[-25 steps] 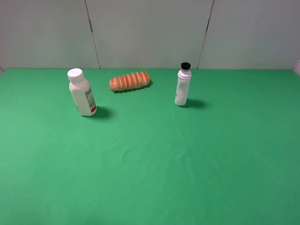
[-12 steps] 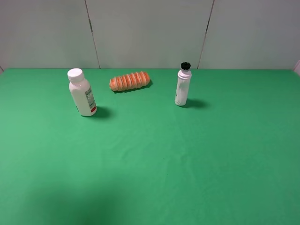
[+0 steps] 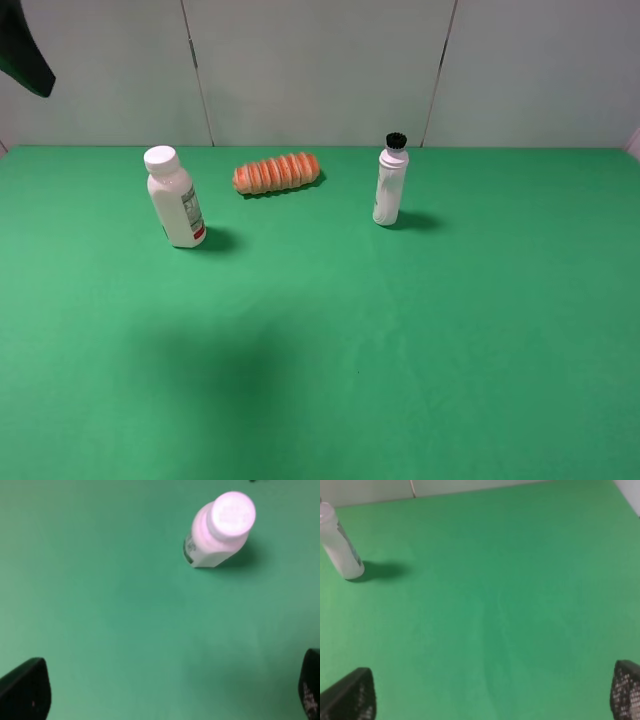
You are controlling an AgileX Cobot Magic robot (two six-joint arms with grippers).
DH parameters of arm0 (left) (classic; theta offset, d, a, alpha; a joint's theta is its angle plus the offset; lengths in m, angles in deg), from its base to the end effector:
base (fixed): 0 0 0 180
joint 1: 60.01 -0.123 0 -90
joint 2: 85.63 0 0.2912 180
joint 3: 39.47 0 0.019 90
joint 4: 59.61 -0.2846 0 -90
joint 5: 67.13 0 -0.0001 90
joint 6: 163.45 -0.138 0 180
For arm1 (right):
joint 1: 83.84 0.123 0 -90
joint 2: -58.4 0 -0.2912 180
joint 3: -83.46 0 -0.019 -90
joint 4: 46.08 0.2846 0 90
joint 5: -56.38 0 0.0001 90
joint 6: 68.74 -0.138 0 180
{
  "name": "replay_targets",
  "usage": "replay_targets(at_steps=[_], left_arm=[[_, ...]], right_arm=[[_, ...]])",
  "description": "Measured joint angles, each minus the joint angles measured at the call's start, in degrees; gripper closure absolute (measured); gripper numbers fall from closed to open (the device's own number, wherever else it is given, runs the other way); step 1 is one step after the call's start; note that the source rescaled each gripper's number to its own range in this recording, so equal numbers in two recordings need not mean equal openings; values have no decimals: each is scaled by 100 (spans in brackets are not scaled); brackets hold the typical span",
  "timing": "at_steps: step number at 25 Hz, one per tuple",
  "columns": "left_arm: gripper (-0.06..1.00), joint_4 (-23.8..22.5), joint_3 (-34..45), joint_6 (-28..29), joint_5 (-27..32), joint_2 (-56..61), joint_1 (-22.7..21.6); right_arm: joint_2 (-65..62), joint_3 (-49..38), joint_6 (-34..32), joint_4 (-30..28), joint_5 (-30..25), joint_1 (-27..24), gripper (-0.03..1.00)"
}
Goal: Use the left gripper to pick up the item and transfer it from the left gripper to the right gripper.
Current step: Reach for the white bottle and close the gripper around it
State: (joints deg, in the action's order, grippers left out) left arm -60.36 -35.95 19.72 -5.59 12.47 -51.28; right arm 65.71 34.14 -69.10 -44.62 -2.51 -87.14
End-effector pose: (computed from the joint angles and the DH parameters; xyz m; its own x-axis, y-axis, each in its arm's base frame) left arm 0.3129 -0.0464 0.3372 -0.8347 0.0785 -0.5451 0.1047 0.9944 -0.0171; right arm 0.0629 -0.0006 0.2729 -0.4292 0.0442 -0.9021 0.0463 0.9986 0.0269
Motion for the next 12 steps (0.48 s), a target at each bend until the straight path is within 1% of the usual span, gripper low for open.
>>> replay_targets(at_steps=[12], left_arm=[[-6, -5, -754, 547, -14, -1648, 586]], right_arm=[[0, 0, 0, 0, 0, 0, -3]])
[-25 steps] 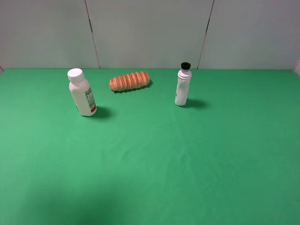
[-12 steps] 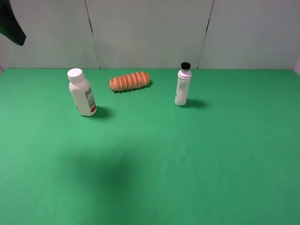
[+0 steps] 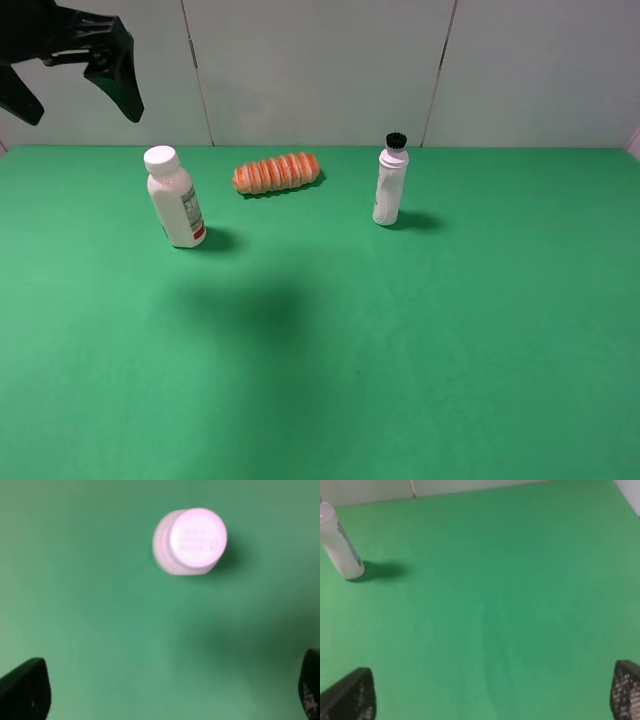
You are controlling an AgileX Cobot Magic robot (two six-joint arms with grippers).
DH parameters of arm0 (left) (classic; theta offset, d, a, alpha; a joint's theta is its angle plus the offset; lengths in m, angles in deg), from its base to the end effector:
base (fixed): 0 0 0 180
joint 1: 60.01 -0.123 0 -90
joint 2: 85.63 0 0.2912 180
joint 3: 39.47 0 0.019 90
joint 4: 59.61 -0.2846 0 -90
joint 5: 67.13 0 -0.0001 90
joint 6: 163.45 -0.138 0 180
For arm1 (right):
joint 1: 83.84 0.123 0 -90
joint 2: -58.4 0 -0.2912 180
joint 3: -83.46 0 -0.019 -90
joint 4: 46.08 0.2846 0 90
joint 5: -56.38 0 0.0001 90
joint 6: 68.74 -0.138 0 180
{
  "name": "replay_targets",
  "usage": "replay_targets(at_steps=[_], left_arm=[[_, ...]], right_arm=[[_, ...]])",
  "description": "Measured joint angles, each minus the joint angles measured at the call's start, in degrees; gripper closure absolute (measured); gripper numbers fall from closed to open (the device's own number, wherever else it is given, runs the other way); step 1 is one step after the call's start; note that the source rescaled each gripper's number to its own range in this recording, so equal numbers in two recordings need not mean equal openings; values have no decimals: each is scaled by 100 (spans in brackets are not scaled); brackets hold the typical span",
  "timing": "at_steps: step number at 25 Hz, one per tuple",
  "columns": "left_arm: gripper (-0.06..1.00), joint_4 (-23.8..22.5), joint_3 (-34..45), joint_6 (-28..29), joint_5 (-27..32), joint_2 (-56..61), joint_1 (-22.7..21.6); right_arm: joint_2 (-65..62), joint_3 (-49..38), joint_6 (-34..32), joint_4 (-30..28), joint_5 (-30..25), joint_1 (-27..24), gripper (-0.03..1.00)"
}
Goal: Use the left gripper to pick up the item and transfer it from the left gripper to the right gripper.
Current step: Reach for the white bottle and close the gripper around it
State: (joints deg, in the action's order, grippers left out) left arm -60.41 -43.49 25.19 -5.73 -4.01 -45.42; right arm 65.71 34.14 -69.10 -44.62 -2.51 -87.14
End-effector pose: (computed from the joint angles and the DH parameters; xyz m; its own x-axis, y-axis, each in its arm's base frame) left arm 0.3723 -0.0951 0.2825 -0.9087 0.0882 -0.4079 0.1177 0.9919 -0.0479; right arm 0.0629 -0.0006 0.2729 -0.4292 0.0442 -0.9021 0.0463 0.9986 0.0269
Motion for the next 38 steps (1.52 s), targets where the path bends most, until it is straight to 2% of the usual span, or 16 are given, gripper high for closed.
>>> replay_targets(at_steps=[12, 28, 38], left_arm=[[-6, -31, -284, 214, -9, -1053, 167], [-6, -32, -419, 215, -593, -1965, 209], [-6, -63, -653, 215, -722, -2449, 385]], right_arm=[[0, 0, 0, 0, 0, 0, -3], [0, 0, 0, 0, 0, 0, -3], [0, 0, 0, 0, 0, 0, -3]])
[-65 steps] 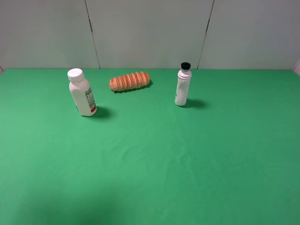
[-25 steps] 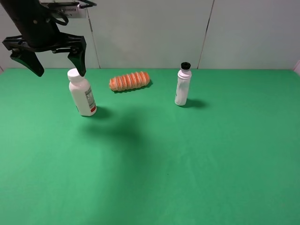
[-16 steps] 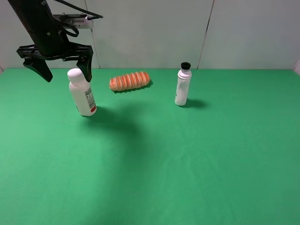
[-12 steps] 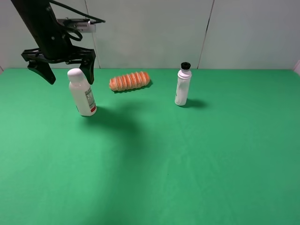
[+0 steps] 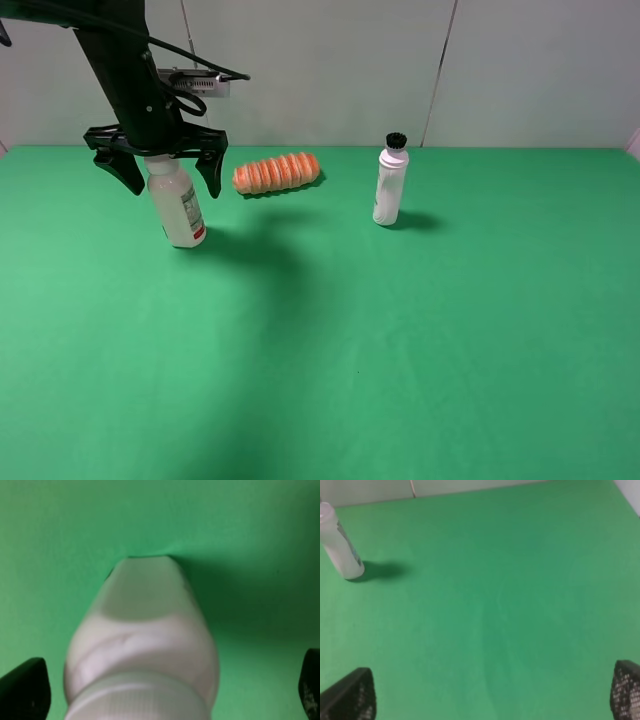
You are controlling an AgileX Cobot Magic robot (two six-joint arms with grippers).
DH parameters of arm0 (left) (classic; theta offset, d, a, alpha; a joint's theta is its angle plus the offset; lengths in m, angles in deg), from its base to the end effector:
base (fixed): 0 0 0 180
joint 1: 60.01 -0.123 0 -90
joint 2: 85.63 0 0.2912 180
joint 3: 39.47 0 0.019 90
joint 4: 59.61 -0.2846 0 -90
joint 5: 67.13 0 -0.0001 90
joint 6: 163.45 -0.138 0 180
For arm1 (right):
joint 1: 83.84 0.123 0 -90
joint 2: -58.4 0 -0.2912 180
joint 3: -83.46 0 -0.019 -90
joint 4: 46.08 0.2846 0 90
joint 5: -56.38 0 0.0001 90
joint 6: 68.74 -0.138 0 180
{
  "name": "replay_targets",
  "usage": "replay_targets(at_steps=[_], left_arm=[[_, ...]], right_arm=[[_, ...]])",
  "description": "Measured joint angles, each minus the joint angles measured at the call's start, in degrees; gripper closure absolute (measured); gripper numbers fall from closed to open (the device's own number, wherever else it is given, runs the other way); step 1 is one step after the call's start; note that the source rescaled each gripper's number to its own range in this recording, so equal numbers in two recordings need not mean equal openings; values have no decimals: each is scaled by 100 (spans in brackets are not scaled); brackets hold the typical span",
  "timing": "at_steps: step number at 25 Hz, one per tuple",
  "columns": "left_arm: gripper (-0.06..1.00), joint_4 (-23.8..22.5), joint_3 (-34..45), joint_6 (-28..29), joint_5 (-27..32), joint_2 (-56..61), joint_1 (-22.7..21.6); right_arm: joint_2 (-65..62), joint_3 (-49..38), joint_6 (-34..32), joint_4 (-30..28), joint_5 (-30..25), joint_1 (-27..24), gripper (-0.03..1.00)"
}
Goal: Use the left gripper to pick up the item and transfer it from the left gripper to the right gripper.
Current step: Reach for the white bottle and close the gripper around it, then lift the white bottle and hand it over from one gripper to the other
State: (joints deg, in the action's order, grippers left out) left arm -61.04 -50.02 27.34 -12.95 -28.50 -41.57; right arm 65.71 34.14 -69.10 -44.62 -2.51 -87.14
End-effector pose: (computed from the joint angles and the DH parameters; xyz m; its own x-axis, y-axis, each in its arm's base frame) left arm 0.4379 -0.1431 0.1429 -0.9624 0.1387 -0.2335 0.1476 0.9888 -0.0210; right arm 0.0629 -0.0006 0.2729 -0.4292 0.0442 -0.9021 0.0463 0.9986 0.0269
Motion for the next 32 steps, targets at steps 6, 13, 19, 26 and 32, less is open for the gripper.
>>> replay_targets(at_steps=[6, 13, 19, 26, 32], left_arm=[[-6, -264, -31, 158, -57, -29, 52], [-6, -345, -31, 241, -30, -128, 52], [-1, -355, -31, 248, -41, -134, 52], [65, -355, -31, 248, -47, -134, 52], [94, -398, -31, 248, -53, -134, 52]], right_arm=[[0, 0, 0, 0, 0, 0, -3], [0, 0, 0, 0, 0, 0, -3], [0, 0, 0, 0, 0, 0, -3], [0, 0, 0, 0, 0, 0, -3], [0, 0, 0, 0, 0, 0, -3]])
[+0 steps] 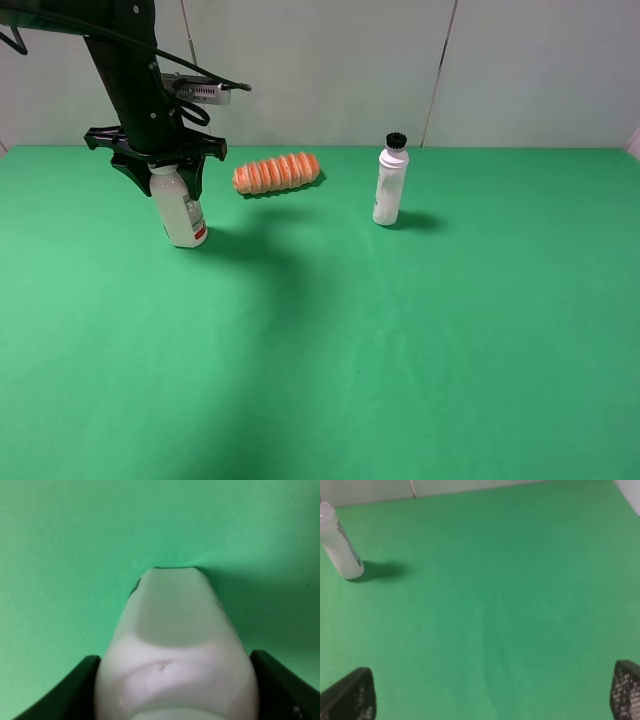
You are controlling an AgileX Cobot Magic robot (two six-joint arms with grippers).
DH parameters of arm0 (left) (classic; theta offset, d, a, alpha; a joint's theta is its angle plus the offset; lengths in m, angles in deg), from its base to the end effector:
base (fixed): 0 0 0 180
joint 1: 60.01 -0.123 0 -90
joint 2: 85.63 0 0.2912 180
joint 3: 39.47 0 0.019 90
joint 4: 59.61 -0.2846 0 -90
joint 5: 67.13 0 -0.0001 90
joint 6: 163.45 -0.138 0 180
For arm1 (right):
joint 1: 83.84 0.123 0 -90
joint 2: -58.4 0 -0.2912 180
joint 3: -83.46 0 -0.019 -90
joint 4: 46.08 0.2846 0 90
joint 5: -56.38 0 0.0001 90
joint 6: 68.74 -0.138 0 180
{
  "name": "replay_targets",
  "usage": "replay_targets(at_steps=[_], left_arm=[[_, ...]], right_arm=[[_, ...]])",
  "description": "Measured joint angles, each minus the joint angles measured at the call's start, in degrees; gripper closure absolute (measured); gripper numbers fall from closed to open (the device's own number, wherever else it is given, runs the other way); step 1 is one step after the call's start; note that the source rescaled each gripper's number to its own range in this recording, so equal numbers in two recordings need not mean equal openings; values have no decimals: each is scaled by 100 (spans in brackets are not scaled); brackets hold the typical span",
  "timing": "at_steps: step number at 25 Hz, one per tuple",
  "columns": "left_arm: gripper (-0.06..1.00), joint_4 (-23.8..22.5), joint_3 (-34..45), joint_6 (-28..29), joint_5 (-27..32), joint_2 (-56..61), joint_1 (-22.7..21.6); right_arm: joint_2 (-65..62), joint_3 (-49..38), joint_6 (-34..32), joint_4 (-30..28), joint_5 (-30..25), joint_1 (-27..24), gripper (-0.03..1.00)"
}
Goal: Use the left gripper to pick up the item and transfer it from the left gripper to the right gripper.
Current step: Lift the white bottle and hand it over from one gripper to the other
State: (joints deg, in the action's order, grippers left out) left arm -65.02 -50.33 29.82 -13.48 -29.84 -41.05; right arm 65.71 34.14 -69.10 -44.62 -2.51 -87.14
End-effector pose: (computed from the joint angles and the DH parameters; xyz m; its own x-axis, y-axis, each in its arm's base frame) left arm 0.4419 -0.1407 0.1344 -0.9606 0.1459 -0.2365 0.1421 0.9893 0.0332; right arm 0.0629 -0.0006 0.2729 -0.4292 0.0442 -0.9021 0.0463 0.9986 0.0269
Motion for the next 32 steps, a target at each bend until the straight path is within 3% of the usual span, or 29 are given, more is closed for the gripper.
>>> replay_targets(at_steps=[15, 21, 32], left_arm=[[94, 0, 0, 0, 46, 0, 0], [94, -30, -241, 0, 598, 34, 0], [94, 39, -301, -15, 981, 737, 0]], right_arm=[[0, 0, 0, 0, 0, 0, -3], [0, 0, 0, 0, 0, 0, -3], [0, 0, 0, 0, 0, 0, -3]])
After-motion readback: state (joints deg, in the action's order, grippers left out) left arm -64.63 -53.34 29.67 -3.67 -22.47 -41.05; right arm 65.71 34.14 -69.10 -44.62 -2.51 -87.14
